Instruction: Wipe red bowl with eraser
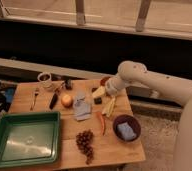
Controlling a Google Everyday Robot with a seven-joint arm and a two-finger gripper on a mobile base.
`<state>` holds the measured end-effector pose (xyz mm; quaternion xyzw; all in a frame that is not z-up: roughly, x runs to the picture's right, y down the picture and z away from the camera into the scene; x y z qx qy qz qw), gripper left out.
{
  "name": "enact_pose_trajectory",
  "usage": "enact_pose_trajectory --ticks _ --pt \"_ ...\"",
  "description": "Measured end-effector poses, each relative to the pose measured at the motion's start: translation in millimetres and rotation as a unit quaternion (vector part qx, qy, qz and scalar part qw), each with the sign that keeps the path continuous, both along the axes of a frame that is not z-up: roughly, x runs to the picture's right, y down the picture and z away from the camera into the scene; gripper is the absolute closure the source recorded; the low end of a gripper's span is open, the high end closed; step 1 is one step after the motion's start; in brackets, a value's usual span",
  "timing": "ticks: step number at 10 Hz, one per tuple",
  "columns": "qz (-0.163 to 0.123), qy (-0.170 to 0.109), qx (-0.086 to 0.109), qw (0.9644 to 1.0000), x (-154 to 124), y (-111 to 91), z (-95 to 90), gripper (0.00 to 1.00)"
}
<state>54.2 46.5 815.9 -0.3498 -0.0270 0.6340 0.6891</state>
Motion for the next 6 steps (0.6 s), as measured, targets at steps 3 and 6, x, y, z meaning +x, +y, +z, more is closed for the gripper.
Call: enact_pose_trajectory --ticks 3,6 --pt "-0.026 -0.008 -0.013 0.9995 -38.5 5.9 20.1 0.2" --pt "-0.053 0.012 -0.028 0.9981 -42.7 5.7 47.9 0.2"
